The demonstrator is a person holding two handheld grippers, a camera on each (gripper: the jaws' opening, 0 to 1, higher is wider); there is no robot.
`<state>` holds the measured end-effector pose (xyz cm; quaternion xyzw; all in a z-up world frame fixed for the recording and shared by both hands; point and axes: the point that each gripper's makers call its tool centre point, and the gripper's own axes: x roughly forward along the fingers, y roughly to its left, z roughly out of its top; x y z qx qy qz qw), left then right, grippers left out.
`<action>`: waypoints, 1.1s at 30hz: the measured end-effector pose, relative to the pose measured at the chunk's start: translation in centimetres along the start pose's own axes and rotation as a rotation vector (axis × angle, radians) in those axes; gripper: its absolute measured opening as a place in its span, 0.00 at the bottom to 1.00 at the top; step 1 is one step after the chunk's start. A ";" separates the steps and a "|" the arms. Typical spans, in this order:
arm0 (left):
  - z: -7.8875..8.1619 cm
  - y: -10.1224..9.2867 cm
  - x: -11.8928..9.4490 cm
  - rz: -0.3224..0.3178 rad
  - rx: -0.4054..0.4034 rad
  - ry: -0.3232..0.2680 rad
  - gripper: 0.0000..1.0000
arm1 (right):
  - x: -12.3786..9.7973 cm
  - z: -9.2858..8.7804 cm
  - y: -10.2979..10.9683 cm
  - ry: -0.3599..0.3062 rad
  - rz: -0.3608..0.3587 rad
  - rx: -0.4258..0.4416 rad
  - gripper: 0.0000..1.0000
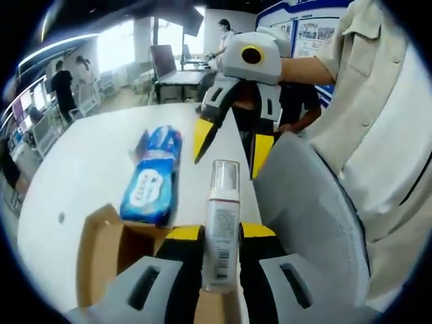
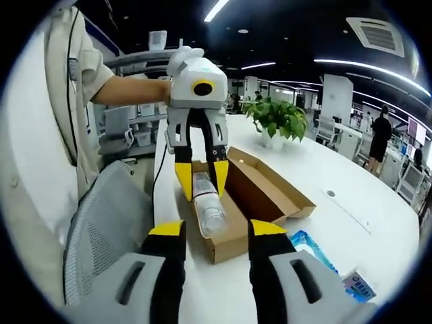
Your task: Operate the shoe box by opening the lid, removing the specified soft item, and placing it in the target area until the item is outside and the box remains undamaged.
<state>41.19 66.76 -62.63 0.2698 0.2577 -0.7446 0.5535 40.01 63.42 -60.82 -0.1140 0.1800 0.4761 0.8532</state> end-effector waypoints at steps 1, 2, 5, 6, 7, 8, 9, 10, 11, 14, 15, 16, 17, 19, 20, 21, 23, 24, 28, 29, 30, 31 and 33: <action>0.1 -0.1 0.0 -0.004 0.002 -0.004 0.17 | 0.1 0.1 0.1 -0.001 0.002 -0.006 0.29; 0.3 -0.2 0.1 -0.006 0.003 -0.010 0.17 | 0.1 0.1 0.2 -0.003 0.004 -0.014 0.27; 0.7 -0.3 0.2 -0.014 0.006 -0.026 0.17 | 0.2 0.3 0.3 -0.008 0.008 -0.022 0.24; 0.8 -0.4 0.2 -0.017 0.006 -0.033 0.17 | 0.2 0.5 0.3 -0.011 0.008 -0.029 0.23; 0.9 -0.4 0.2 -0.019 0.006 -0.038 0.17 | 0.3 0.5 0.4 -0.011 0.010 -0.032 0.22; 1.0 -0.4 0.3 -0.023 0.008 -0.045 0.17 | 0.3 0.5 0.5 -0.011 0.013 -0.039 0.20; 1.1 -0.5 0.3 -0.025 0.011 -0.049 0.17 | 0.3 0.6 0.5 -0.010 0.015 -0.046 0.19; 1.1 -0.5 0.3 -0.027 0.014 -0.052 0.17 | 0.3 0.5 0.5 -0.007 0.018 -0.050 0.19; 1.0 -0.6 0.3 -0.029 0.017 -0.053 0.17 | 0.3 0.5 0.6 -0.004 0.021 -0.055 0.19; 0.9 -0.6 0.4 -0.030 0.027 -0.062 0.17 | 0.3 0.5 0.7 0.003 0.024 -0.085 0.19; 0.9 -0.6 0.4 -0.031 0.028 -0.065 0.17 | 0.3 0.5 0.7 0.003 0.025 -0.093 0.18; 0.7 -0.7 0.5 -0.033 0.034 -0.065 0.18 | 0.3 0.5 0.9 0.006 0.030 -0.098 0.18; 0.5 -0.7 0.6 -0.034 0.042 -0.059 0.18 | 0.4 0.5 1.1 0.011 0.035 -0.102 0.18; 0.1 -0.8 0.8 -0.035 0.068 -0.042 0.18 | 0.6 0.3 1.4 0.019 0.044 -0.103 0.17; -0.1 -0.7 1.0 -0.033 0.076 -0.037 0.18 | 0.6 0.3 1.4 0.022 0.047 -0.101 0.17; -0.2 -0.7 1.1 -0.032 0.076 -0.037 0.18 | 0.8 0.1 1.4 0.037 0.047 -0.105 0.17; -0.3 -0.7 1.3 -0.031 0.076 -0.035 0.18 | 0.8 -0.1 1.4 0.047 0.047 -0.105 0.17; -0.5 -0.7 1.5 -0.029 0.079 -0.032 0.18 | 0.9 -0.1 1.4 0.048 0.047 -0.106 0.17; -0.6 -0.5 1.8 -0.022 0.087 -0.033 0.18 | 0.9 0.2 1.4 0.056 0.047 -0.105 0.16; -0.5 -0.5 1.9 -0.020 0.085 -0.034 0.18 | 0.8 0.0 1.4 0.067 0.046 -0.113 0.16; -0.5 -0.4 2.0 -0.019 0.084 -0.034 0.18 | 0.9 0.0 1.3 0.074 0.046 -0.117 0.16; -0.5 -0.4 2.0 -0.019 0.083 -0.033 0.18 | 0.9 0.0 1.3 0.079 0.047 -0.117 0.16; -0.6 -0.3 2.2 -0.019 0.083 -0.032 0.18 | 0.8 -0.1 1.3 0.093 0.051 -0.112 0.16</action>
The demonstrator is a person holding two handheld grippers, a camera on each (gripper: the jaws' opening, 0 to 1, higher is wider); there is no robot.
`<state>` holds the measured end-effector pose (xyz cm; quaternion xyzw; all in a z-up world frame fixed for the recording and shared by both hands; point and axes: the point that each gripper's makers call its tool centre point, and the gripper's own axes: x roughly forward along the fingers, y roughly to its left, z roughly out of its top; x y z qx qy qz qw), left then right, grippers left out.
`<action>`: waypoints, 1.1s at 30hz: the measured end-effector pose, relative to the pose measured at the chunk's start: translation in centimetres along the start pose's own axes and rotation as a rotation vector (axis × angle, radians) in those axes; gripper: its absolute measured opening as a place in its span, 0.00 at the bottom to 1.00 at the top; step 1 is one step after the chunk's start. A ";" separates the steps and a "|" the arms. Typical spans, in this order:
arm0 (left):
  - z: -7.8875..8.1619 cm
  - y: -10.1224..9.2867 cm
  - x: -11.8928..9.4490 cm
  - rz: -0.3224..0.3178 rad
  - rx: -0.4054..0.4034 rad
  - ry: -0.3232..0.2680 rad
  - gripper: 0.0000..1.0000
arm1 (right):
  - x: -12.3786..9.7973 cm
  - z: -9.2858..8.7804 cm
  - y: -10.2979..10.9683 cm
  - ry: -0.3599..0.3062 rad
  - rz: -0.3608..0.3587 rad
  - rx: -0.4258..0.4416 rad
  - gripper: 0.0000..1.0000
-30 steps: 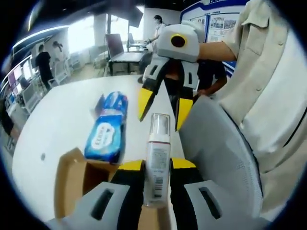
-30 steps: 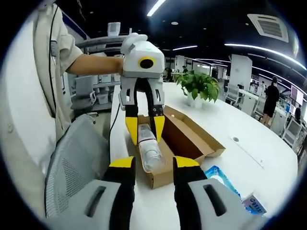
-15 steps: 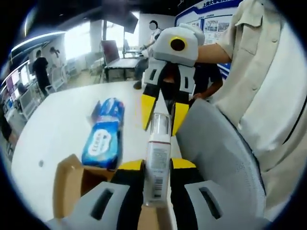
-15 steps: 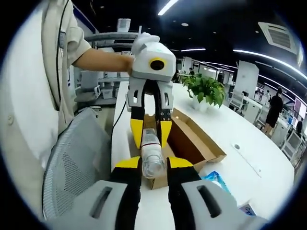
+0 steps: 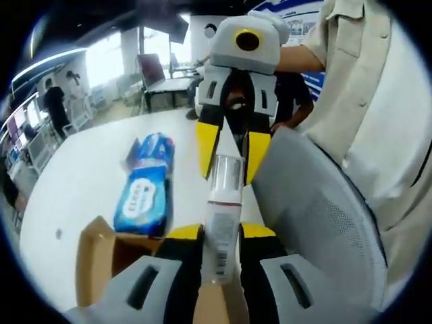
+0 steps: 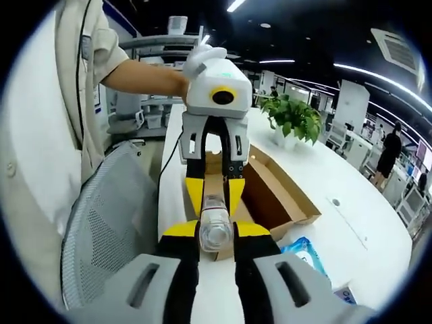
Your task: Operate the shoe box by opening the lid, removing the specified soft item, and placing it in the target area until the item is outside and the box remains undamaged.
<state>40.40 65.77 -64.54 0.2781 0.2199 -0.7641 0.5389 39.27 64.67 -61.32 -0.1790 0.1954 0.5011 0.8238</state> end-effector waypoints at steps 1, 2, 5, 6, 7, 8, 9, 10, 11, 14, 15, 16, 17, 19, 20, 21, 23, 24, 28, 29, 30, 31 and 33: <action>0.0 0.0 0.0 0.000 -0.001 -0.001 0.18 | 0.0 0.0 -0.1 0.007 0.003 0.007 0.16; 0.0 0.0 0.1 0.000 -0.001 -0.005 0.18 | 0.0 0.0 -0.1 0.012 0.004 0.010 0.16; 0.1 0.0 0.2 0.003 0.001 -0.012 0.18 | -0.1 0.0 -0.2 0.034 0.006 0.020 0.15; 0.0 0.0 0.3 0.004 0.004 -0.010 0.18 | -0.2 0.0 -0.2 0.040 0.007 0.023 0.15; 0.0 0.1 0.3 0.005 0.005 -0.009 0.18 | -0.2 0.1 -0.3 0.047 0.009 0.026 0.15; -0.1 0.1 0.3 0.007 0.006 -0.008 0.18 | -0.2 0.0 -0.3 0.053 0.010 0.025 0.15; -0.1 0.2 0.3 0.011 0.006 -0.008 0.18 | -0.2 0.0 -0.3 0.058 0.010 0.024 0.15; -0.1 0.2 0.3 0.012 0.005 -0.009 0.18 | -0.2 0.0 -0.3 0.064 0.012 0.021 0.15; -0.1 0.3 0.3 0.014 0.005 -0.011 0.18 | -0.2 0.0 -0.4 0.067 0.013 0.019 0.15; 0.0 0.3 0.3 0.020 0.004 -0.017 0.18 | -0.3 0.0 -0.4 0.076 0.017 0.016 0.15; 0.0 0.4 0.3 0.022 0.002 -0.019 0.19 | -0.3 0.0 -0.5 0.080 0.019 0.013 0.15; 0.0 0.5 0.3 0.028 0.001 -0.020 0.19 | -0.3 0.0 -0.5 0.084 0.019 0.007 0.15; 0.0 0.7 0.2 0.039 0.001 -0.024 0.20 | -0.3 0.0 -0.6 0.085 0.020 0.005 0.15; 0.0 0.9 0.0 0.055 -0.007 -0.031 0.22 | -0.4 0.1 -0.8 0.088 0.020 0.000 0.15; 0.1 1.1 -0.2 0.064 -0.014 -0.039 0.23 | -0.5 0.1 -0.9 0.089 0.021 -0.002 0.15; 0.1 1.3 -0.3 0.072 -0.017 -0.043 0.23 | -0.5 0.2 -1.0 0.091 0.021 -0.005 0.15; -0.1 1.6 -0.7 0.094 -0.028 -0.051 0.25 | -0.6 0.2 -1.3 0.097 0.021 -0.013 0.15; -0.1 1.9 -1.0 0.106 -0.035 -0.057 0.26 | -0.7 0.2 -1.4 0.098 0.020 -0.014 0.15; -0.3 2.6 -1.9 0.151 -0.070 -0.083 0.32 | -1.0 0.4 -2.0 0.103 0.020 -0.017 0.15; -0.5 2.7 -2.1 0.162 -0.079 -0.089 0.33 | -1.0 0.4 -2.3 0.106 0.018 -0.021 0.15; -0.6 2.9 -2.3 0.170 -0.087 -0.091 0.34 | -1.1 0.4 -2.5 0.108 0.018 -0.023 0.15; -0.8 3.0 -2.5 0.182 -0.096 -0.091 0.35 | -1.2 0.4 -2.6 0.111 0.019 -0.026 0.15; -1.2 3.2 -2.8 0.199 -0.116 -0.093 0.37 | -1.3 0.4 -3.1 0.120 0.017 -0.032 0.15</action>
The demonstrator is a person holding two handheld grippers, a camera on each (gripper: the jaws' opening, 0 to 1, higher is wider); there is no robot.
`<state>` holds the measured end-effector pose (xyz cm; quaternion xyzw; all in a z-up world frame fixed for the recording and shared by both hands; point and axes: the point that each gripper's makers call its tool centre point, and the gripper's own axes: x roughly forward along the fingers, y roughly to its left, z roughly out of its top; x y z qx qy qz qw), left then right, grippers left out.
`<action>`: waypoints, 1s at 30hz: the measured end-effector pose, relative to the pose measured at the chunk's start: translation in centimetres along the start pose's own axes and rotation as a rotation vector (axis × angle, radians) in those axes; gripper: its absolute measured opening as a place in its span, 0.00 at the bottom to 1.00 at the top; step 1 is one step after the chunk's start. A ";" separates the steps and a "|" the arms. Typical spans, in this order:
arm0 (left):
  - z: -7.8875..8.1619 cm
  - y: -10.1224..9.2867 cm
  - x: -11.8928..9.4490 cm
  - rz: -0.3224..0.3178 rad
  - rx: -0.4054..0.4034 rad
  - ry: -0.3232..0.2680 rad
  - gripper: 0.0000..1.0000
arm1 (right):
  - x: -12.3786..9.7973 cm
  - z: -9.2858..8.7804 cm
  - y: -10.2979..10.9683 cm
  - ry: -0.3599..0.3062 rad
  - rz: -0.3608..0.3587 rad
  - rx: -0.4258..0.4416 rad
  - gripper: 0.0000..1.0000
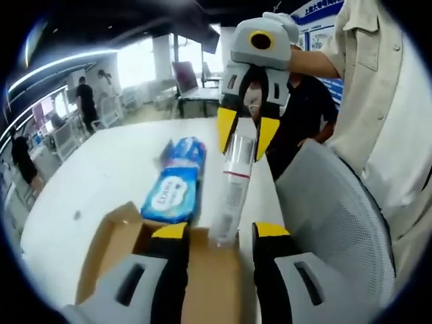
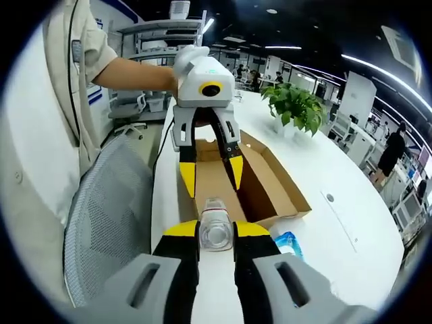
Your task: Operate the shoe box by opening the lid, removing the specified soft item, and placing it in the target area until the item is outside and the box remains undamaged.
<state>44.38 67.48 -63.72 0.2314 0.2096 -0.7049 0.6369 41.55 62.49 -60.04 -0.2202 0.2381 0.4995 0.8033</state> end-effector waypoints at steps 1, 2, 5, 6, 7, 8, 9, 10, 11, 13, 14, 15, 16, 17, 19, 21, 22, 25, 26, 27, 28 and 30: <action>-0.1 0.1 -0.1 0.008 -0.010 0.001 0.39 | -0.1 -0.1 -0.3 0.006 -0.001 -0.004 0.15; -0.3 0.3 -0.3 0.018 -0.017 0.001 0.41 | -0.2 -0.1 -0.5 0.010 -0.002 -0.006 0.15; -0.7 0.6 -0.8 0.044 -0.049 -0.003 0.45 | -0.6 -0.2 -1.6 0.023 -0.010 -0.013 0.15; -0.8 0.7 -0.9 0.052 -0.058 -0.006 0.47 | -0.8 -0.2 -1.9 0.025 -0.013 -0.016 0.15; -0.9 0.9 -1.1 0.065 -0.072 -0.011 0.48 | -1.0 -0.2 -2.3 0.026 -0.017 -0.017 0.15; -1.0 1.0 -1.3 0.072 -0.080 -0.014 0.50 | -1.1 -0.2 -2.6 0.029 -0.019 -0.018 0.15; -1.1 1.1 -1.5 0.079 -0.089 -0.016 0.51 | -1.2 -0.2 -2.9 0.034 -0.023 -0.023 0.15; -1.3 1.2 -1.7 0.090 -0.098 -0.017 0.52 | -1.3 -0.3 -3.3 0.037 -0.026 -0.025 0.15; -1.5 1.3 -1.9 0.101 -0.103 -0.016 0.54 | -1.5 -0.3 -3.6 0.039 -0.028 -0.028 0.15; -1.6 1.4 -2.2 0.114 -0.111 -0.022 0.55 | -1.8 -0.2 -4.3 0.044 -0.034 -0.031 0.15; -1.7 1.5 -2.4 0.122 -0.116 -0.028 0.56 | -2.0 -0.3 -4.7 0.051 -0.037 -0.037 0.16; -1.8 1.7 -2.6 0.130 -0.122 -0.033 0.57 | -2.1 -0.3 -5.1 0.055 -0.041 -0.042 0.16; -1.9 1.8 -2.8 0.140 -0.131 -0.038 0.58 | -2.3 -0.4 -5.5 0.061 -0.044 -0.046 0.16; -2.0 2.0 -3.0 0.151 -0.139 -0.042 0.60 | -2.4 -0.4 -5.9 0.067 -0.047 -0.049 0.16; -2.1 2.2 -3.4 0.174 -0.155 -0.051 0.62 | -2.7 -0.5 -6.7 0.080 -0.051 -0.057 0.16; -2.2 2.3 -3.7 0.190 -0.166 -0.059 0.64 | -2.9 -0.6 -7.5 0.090 -0.057 -0.066 0.16; -2.4 2.5 -4.0 0.205 -0.174 -0.060 0.65 | -3.0 -0.6 -7.8 0.095 -0.061 -0.068 0.16; -2.8 2.6 -4.6 0.231 -0.190 -0.067 0.70 | -3.1 -0.7 -9.1 0.110 -0.070 -0.076 0.16; -3.0 2.7 -4.8 0.240 -0.199 -0.070 0.71 | -3.1 -0.8 -9.3 0.114 -0.069 -0.078 0.16; -3.2 2.8 -5.0 0.249 -0.205 -0.070 0.72 | -3.1 -0.9 -9.6 0.122 -0.068 -0.082 0.16; -3.3 2.9 -5.2 0.258 -0.210 -0.072 0.73 | -3.1 -0.9 -9.7 0.125 -0.067 -0.082 0.16; -3.5 3.0 -5.6 0.281 -0.228 -0.079 0.76 | -3.1 -1.2 -10.3 0.144 -0.063 -0.091 0.16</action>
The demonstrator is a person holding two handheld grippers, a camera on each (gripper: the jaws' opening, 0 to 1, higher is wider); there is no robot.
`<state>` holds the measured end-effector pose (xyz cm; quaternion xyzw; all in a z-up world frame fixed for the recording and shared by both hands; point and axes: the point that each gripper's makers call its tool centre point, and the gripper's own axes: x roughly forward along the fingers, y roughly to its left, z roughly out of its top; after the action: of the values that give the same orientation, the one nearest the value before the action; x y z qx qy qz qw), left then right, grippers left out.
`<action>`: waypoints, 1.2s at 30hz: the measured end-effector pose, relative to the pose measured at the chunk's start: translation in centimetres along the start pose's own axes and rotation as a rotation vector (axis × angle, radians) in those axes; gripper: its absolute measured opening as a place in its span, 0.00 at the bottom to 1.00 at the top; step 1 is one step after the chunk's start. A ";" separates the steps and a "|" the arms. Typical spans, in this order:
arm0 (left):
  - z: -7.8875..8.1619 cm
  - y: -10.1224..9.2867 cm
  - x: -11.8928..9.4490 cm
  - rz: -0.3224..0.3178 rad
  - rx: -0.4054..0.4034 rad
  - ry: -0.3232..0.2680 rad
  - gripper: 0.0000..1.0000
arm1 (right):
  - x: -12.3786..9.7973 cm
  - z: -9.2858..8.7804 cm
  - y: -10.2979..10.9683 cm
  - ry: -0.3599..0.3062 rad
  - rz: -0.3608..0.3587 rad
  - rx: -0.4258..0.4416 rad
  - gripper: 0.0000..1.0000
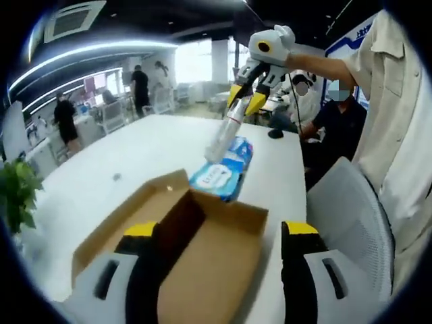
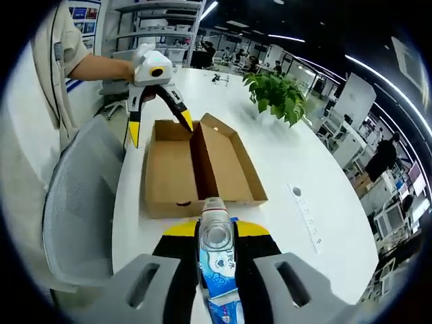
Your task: Operate the shoe box by opening the lid, removing the specified soft item, and placing it in the target area until the item is outside and the box remains undamaged.
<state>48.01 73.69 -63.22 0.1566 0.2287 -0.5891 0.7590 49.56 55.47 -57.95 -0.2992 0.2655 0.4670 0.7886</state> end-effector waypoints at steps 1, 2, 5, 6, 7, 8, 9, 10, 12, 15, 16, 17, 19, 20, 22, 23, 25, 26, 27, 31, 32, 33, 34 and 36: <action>-0.1 0.2 -0.2 0.011 -0.010 -0.004 0.78 | 0.1 -0.2 -0.3 0.011 0.005 -0.007 0.16; -0.2 0.3 -0.4 0.020 -0.017 -0.006 0.79 | 0.2 -0.3 -0.6 0.017 0.006 -0.009 0.16; -0.3 0.8 -0.9 0.052 -0.039 -0.015 0.82 | 0.4 -0.8 -1.7 0.044 0.012 -0.018 0.16; -0.4 0.9 -1.1 0.061 -0.045 -0.018 0.83 | 0.4 -0.9 -1.9 0.052 0.013 -0.020 0.16; -0.4 1.0 -1.2 0.071 -0.052 -0.021 0.85 | 0.5 -1.0 -2.2 0.060 0.014 -0.024 0.16; -0.5 1.1 -1.4 0.084 -0.062 -0.028 0.86 | 0.6 -1.3 -2.5 0.071 0.018 -0.027 0.16; -0.5 1.2 -1.6 0.092 -0.065 -0.032 0.88 | 0.6 -1.6 -2.9 0.083 0.020 -0.024 0.16; -0.6 1.2 -1.7 0.107 -0.062 -0.041 0.91 | 0.7 -1.8 -3.2 0.092 0.021 -0.028 0.16; -0.7 1.3 -2.0 0.122 -0.067 -0.043 0.95 | 0.9 -2.2 -3.8 0.118 0.023 -0.029 0.16; -0.9 1.3 -2.4 0.147 -0.085 -0.049 0.97 | 1.1 -2.6 -4.4 0.140 0.028 -0.032 0.16; -1.0 1.3 -2.5 0.153 -0.091 -0.050 0.97 | 1.2 -2.7 -4.6 0.148 0.031 -0.032 0.16; -1.1 1.3 -2.6 0.164 -0.102 -0.052 0.98 | 1.3 -2.9 -4.8 0.155 0.033 -0.034 0.16; -1.3 1.4 -2.9 0.181 -0.119 -0.056 1.00 | 1.6 -3.3 -5.2 0.177 0.039 -0.038 0.16; -1.4 1.5 -3.0 0.188 -0.125 -0.057 1.00 | 1.8 -3.6 -5.4 0.190 0.045 -0.040 0.16; -1.7 1.5 -3.4 0.202 -0.134 -0.057 1.00 | 2.1 -4.0 -5.7 0.207 0.052 -0.044 0.16; -1.8 1.6 -3.6 0.213 -0.140 -0.059 1.00 | 2.2 -4.1 -5.8 0.213 0.056 -0.045 0.16; -1.9 1.8 -4.0 0.231 -0.154 -0.066 1.00 | 2.6 -4.3 -6.2 0.226 0.061 -0.050 0.16; -2.0 1.9 -4.2 0.239 -0.159 -0.069 1.00 | 2.8 -4.4 -6.3 0.233 0.065 -0.049 0.16; -2.0 1.9 -4.4 0.246 -0.165 -0.071 1.00 | 3.0 -4.6 -6.5 0.240 0.071 -0.052 0.16; -2.6 2.0 -5.1 0.273 -0.184 -0.073 1.00 | 3.8 -5.4 -7.0 0.276 0.090 -0.059 0.16; -2.7 2.0 -5.4 0.281 -0.190 -0.074 1.00 | 4.1 -5.6 -7.2 0.284 0.095 -0.063 0.16; -2.9 2.0 -5.5 0.285 -0.194 -0.074 1.00 | 4.4 -5.9 -7.6 0.292 0.099 -0.066 0.16; -3.0 2.1 -5.7 0.290 -0.198 -0.072 1.00 | 4.7 -6.0 -7.8 0.298 0.101 -0.068 0.16; -3.3 2.1 -6.0 0.301 -0.206 -0.070 1.00 | 5.1 -6.1 -7.9 0.315 0.110 -0.063 0.16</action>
<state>48.27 80.86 -62.90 0.0899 0.2350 -0.4473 0.8583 57.94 50.99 -63.95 -0.3784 0.3870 0.4648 0.7007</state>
